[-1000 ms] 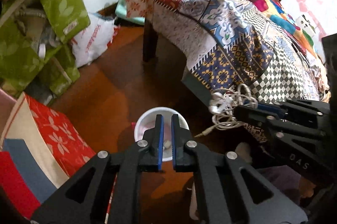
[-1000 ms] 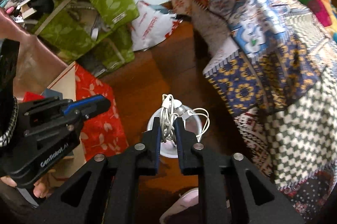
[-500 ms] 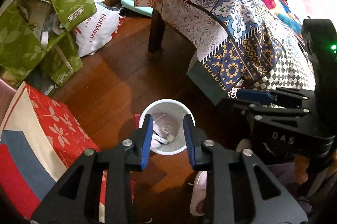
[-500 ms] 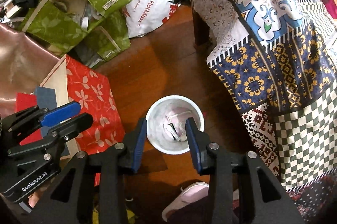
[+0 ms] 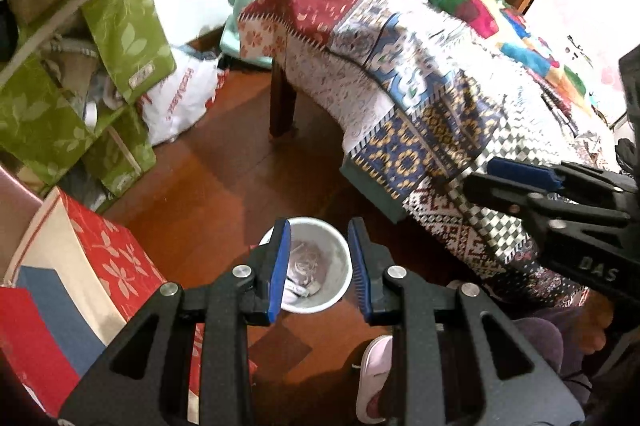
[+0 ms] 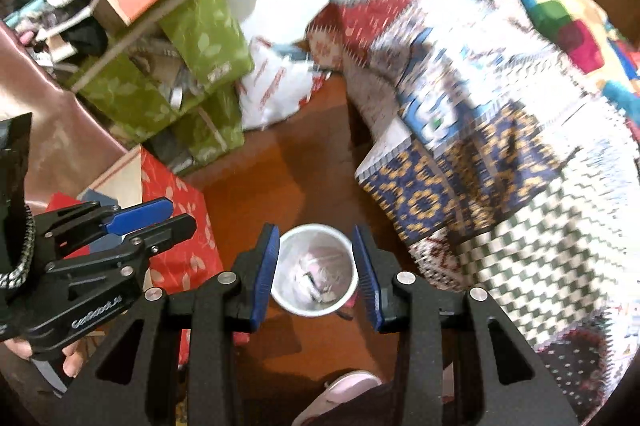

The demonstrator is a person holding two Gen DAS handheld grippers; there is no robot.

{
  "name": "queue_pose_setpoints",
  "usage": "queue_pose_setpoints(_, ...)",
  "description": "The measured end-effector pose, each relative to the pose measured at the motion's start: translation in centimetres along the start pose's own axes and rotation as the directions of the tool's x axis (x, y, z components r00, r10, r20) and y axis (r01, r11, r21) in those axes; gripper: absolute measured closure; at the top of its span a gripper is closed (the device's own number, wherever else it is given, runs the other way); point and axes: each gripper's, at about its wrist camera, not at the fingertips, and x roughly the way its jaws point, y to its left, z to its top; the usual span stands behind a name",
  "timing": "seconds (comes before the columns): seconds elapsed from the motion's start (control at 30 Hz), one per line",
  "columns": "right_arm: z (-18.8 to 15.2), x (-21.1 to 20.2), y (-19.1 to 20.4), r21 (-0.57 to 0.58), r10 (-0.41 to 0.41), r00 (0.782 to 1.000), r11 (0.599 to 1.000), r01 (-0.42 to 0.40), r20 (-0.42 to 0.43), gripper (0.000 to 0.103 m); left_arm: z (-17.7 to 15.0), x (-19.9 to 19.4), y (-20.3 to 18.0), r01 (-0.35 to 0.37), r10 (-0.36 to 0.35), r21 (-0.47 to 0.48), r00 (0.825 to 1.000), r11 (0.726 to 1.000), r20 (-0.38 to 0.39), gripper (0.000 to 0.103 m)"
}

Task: Collect trash
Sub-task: 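Move both open grippers back over the items on the quilt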

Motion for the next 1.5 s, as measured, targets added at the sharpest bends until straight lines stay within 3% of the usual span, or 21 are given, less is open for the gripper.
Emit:
queue_pose_setpoints(0.17,-0.3,-5.3,-1.8,0.02,-0.034,0.993,0.999,0.032,0.116,0.068,1.2,-2.5,-2.9,0.011,-0.014,0.038,0.997,0.999,0.07,0.068)
queue_pose_setpoints(0.33,-1.0,-10.2,-4.9,0.062,-0.098,0.971,0.994,0.086,0.218,0.068,2.9,-4.3,-7.2,0.042,-0.052,0.083,0.99,0.996,0.132,0.064)
queue_pose_setpoints(0.7,-4.4,-17.3,-14.6,0.202,-0.279,0.912,0.953,0.226,0.299,0.068,6.7,-4.6,-18.8,0.119,-0.157,0.2,0.97,0.972,0.185,0.055)
queue_pose_setpoints(1.0,-8.1,-20.9,-24.2,0.349,-0.418,0.866,0.883,0.315,0.274,0.068,9.0,-0.9,-30.3,0.178,-0.229,0.323,0.965,0.93,0.128,0.055)
queue_pose_setpoints(1.3,-11.7,-22.8,-33.5,0.484,-0.514,0.826,0.797,0.36,0.232,0.068,10.5,5.8,-42.0,0.261,-0.294,0.406,0.956,0.876,0.019,0.055)
queue_pose_setpoints(1.5,-13.3,-22.0,-38.6,0.537,-0.528,0.827,0.762,0.362,0.191,0.068,11.1,12.1,-48.9,0.312,-0.312,0.433,0.947,0.846,-0.073,0.055)
